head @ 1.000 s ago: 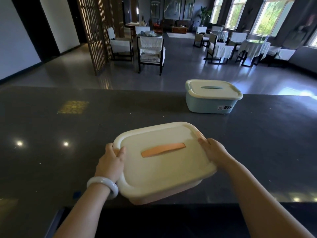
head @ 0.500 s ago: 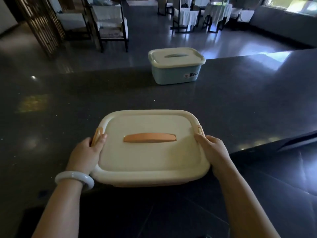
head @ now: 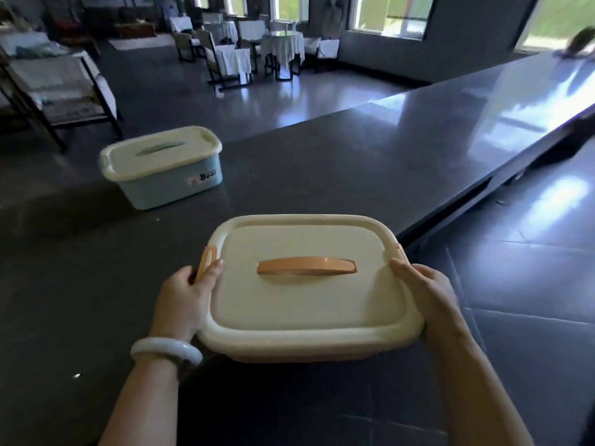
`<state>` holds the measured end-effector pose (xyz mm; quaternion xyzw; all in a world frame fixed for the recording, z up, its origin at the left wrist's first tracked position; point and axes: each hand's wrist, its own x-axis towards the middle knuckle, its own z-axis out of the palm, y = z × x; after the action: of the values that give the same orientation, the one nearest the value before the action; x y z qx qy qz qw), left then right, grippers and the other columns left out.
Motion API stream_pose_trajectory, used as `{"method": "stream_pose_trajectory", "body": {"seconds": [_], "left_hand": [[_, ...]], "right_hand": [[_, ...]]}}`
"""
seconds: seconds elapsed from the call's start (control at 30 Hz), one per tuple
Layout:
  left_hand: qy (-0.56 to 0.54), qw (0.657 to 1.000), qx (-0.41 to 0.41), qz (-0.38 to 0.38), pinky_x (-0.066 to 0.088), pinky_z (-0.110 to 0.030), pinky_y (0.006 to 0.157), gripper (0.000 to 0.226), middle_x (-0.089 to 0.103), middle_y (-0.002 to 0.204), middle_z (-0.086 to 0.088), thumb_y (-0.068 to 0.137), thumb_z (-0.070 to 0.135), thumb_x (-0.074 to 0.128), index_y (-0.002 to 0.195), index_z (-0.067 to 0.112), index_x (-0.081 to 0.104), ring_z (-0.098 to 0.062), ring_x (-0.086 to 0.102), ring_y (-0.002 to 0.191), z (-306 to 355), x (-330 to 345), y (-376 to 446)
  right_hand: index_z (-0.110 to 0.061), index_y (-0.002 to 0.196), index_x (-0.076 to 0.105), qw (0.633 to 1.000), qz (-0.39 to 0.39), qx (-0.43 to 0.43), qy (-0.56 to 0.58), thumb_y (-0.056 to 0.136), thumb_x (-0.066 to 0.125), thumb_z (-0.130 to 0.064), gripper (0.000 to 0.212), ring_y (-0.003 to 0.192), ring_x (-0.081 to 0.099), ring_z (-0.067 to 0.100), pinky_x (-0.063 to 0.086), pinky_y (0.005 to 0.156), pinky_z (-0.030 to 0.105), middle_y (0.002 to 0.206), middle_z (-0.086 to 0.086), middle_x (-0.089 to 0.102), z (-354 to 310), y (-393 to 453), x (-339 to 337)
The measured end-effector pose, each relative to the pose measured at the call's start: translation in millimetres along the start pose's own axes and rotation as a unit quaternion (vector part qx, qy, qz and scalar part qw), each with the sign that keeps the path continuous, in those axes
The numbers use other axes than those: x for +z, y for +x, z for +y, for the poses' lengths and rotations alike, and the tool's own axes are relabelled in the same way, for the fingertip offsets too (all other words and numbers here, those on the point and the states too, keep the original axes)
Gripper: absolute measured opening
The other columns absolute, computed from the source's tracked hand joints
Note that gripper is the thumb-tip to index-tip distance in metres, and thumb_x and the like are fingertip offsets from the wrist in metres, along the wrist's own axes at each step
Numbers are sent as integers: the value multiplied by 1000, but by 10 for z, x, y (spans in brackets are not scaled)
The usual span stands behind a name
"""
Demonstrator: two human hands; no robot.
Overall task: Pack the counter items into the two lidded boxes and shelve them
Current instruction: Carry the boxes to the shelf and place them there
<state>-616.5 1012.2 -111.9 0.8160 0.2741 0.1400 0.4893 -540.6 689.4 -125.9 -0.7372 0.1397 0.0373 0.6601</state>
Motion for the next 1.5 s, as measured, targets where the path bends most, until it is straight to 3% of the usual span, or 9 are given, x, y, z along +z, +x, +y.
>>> {"method": "stream_pose_trajectory", "body": {"seconds": [0.13,0.27,0.4,0.67,0.83,0.97,1.17,1.33,1.5], "left_hand": [[-25,998,34,-49,36,-32,49,46,55,58,-8,89,44,62,69,2,56,-24,49,54,583,1114,17],[-44,989,68,-122,35,-20,39,42,55,52,1,89,46,61,69,9,59,-13,48,45,1128,2183,5],[-52,971,94,-213,39,-26,45,42,62,58,-3,89,48,61,74,8,62,-16,56,50,1626,3127,55],[-70,915,147,-369,37,-25,42,42,56,44,6,87,44,66,63,11,56,-4,49,39,2547,5126,516],[-63,874,205,-437,42,-37,53,46,62,60,-12,85,44,68,71,0,62,-19,54,55,3344,6331,961],[-57,842,246,-476,38,-36,54,48,57,56,-5,84,45,68,67,2,59,-18,49,54,3997,7201,1134],[-66,816,241,-521,38,-37,53,46,52,52,1,83,47,70,63,7,56,-17,47,53,4633,8618,1202],[-69,820,251,-510,37,-34,49,47,51,46,6,81,50,70,61,10,56,-11,46,48,5212,9850,1203],[-81,833,219,-503,45,-42,55,53,62,58,-9,77,56,71,69,5,63,-20,55,56,5766,10855,1257]], "right_hand": [[-7,77,70,998,61,-12,5,83,72,-34,28,60,61,20,53,60,37,69,9,66,-106,438,-1021],[8,87,65,989,145,-22,20,84,71,-29,38,62,53,25,47,54,33,68,13,58,-119,732,-1983],[9,83,62,975,221,-12,17,85,69,-32,42,61,52,23,43,55,34,67,11,57,-56,930,-2744],[15,87,58,928,363,19,79,85,70,-26,43,63,54,27,45,59,40,70,17,58,-77,1783,-3716],[24,90,50,889,445,5,106,87,68,-20,47,66,50,30,41,61,43,73,21,53,-327,2550,-4214],[25,89,50,851,509,6,128,88,67,-16,44,67,50,31,42,61,42,74,23,53,-436,3100,-4624],[23,84,53,827,545,-5,135,85,71,-15,43,64,52,31,43,60,41,71,22,57,-469,4001,-5590],[23,83,53,831,536,-12,150,85,70,-13,40,66,49,31,40,61,42,73,22,54,-486,4978,-6549],[23,83,54,845,509,-21,161,85,70,-12,39,66,49,30,39,59,38,71,22,54,-716,5928,-7507]]}}
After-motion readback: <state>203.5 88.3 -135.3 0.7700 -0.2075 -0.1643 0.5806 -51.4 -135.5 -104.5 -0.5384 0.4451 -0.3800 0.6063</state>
